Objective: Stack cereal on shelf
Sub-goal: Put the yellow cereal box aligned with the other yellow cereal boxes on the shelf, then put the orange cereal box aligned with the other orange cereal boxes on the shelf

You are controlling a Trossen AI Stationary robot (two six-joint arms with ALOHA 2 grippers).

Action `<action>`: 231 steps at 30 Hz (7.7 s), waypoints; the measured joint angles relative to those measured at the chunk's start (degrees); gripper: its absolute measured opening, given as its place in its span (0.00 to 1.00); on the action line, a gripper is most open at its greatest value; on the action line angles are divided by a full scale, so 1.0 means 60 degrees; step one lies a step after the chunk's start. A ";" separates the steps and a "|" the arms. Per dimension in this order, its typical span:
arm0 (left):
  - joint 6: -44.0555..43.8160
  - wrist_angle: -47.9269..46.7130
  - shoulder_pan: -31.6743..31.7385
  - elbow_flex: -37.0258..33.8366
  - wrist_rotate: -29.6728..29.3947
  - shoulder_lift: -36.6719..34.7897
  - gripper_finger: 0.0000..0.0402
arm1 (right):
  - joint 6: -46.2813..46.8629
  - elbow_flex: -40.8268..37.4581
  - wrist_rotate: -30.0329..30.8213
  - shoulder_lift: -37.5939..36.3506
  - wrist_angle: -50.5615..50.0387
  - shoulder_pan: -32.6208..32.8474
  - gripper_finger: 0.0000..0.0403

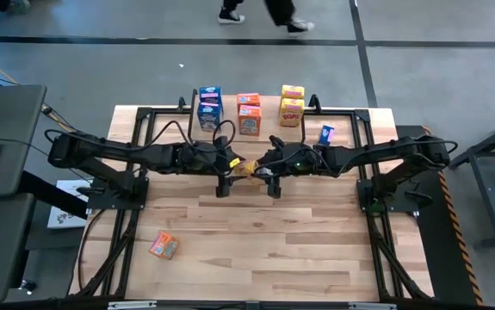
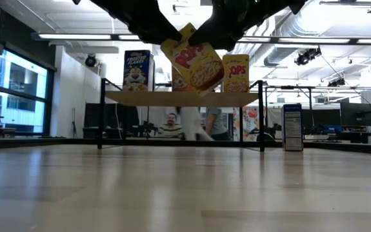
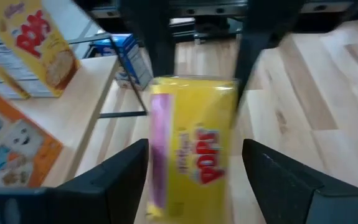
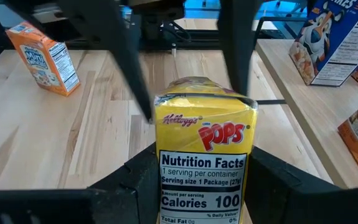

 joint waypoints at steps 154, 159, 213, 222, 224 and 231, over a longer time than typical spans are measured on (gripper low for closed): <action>-0.0062 -0.0129 0.1555 0.0004 -0.1506 -0.1516 0.63 | -0.0754 -0.6003 -0.6623 -0.2375 0.8665 -0.7501 0.51; -0.0062 -0.0129 0.1555 0.0004 -0.1506 -0.1516 0.63 | -0.0729 -0.6003 -0.6550 -0.2375 0.8686 -0.7501 0.58; -0.0062 -0.0131 0.1555 0.0005 -0.1508 -0.1516 0.63 | 0.0257 -0.6011 -0.4879 -0.7487 0.0832 -0.6959 0.62; -0.0062 -0.0131 0.1556 0.0007 -0.1506 -0.1520 0.63 | 0.0706 -0.6011 -0.4881 -0.7938 0.0223 -0.5592 0.62; -0.0062 -0.0133 0.1555 0.0004 -0.1506 -0.1516 0.63 | 0.0784 -0.6011 -0.4816 -0.7929 0.0206 -0.5218 0.62; -0.0062 -0.0126 0.1555 0.0005 -0.1506 -0.1516 0.63 | 0.1109 -0.6011 -0.3763 -0.7898 0.0210 -0.3878 0.62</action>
